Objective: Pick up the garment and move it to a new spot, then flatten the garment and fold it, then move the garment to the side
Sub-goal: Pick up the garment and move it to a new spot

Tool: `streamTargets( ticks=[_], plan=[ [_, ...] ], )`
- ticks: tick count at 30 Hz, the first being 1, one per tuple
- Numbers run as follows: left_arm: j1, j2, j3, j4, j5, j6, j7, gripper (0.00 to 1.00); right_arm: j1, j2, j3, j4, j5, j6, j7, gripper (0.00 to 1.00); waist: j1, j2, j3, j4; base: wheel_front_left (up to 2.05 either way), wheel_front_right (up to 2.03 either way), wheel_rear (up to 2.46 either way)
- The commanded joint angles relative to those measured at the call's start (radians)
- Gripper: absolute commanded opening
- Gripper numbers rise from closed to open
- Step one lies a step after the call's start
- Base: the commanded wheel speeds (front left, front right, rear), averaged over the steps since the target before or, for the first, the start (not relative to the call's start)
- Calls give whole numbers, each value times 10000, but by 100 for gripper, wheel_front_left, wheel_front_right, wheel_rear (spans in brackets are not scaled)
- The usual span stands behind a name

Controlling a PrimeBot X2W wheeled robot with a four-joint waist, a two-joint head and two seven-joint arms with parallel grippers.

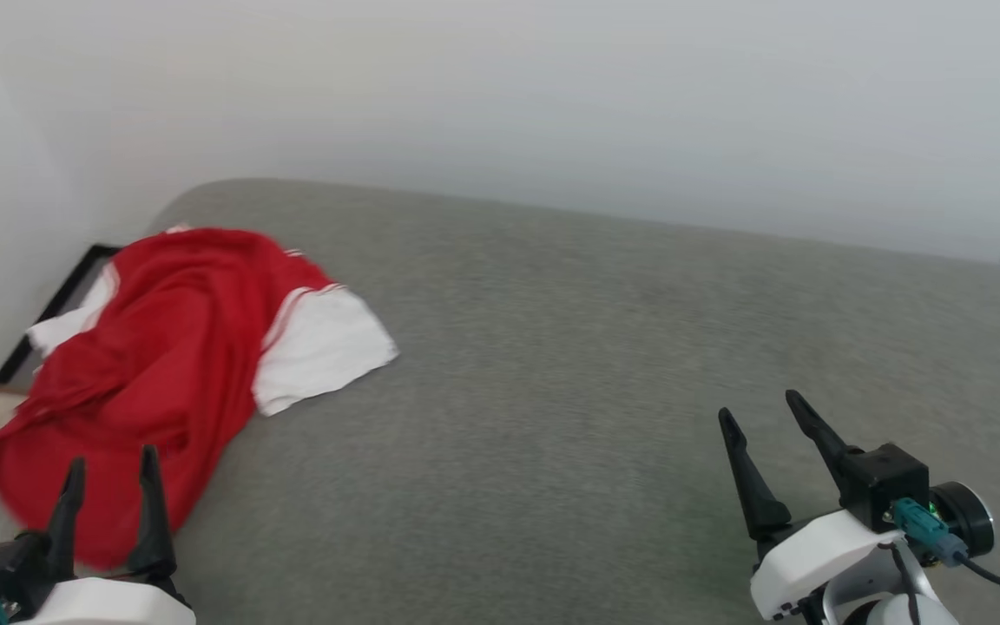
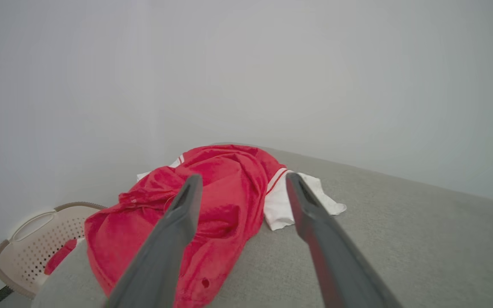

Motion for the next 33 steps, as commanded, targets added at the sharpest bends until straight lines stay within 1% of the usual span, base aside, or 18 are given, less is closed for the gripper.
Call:
streamTargets(
  ticks=[1, 8, 15, 22, 25, 28, 33],
  plan=[
    [-1, 19, 0, -11, -76, 39, 43, 100, -71, 0, 28, 0, 69, -3, 28, 100, 0, 0, -77, 446, 0, 0, 0],
    [61, 82, 84, -104, -206, 166, 151, 100, -129, 65, 373, -57, 140, -3, 54, 100, 0, 0, -144, 1519, 0, 0, 0],
    [145, 45, 149, -191, -352, 274, 245, 100, -206, 112, 554, -83, 196, -3, 89, 100, 0, 0, -139, 2371, 0, 0, 0],
    [43, 29, 253, -166, -579, 349, 297, 100, -225, 117, 448, -86, 200, -3, 53, 100, 0, 0, -62, 2661, 0, 0, 0],
    [-232, 101, 246, -25, -721, 265, 337, 100, -237, 130, 367, -124, 179, -3, 82, 100, 0, 0, 21, 2684, 0, 0, 0],
    [-549, 305, 66, 218, -560, 169, 408, 100, -252, 149, 260, -145, 101, -3, 88, 100, 0, 0, 140, 2632, 0, 0, 0],
    [-1492, 554, -39, 730, -769, -51, 446, 100, -395, 171, 142, -245, -9, -3, 163, 100, 0, 0, 542, 2330, 0, 0, 0]
  ],
)
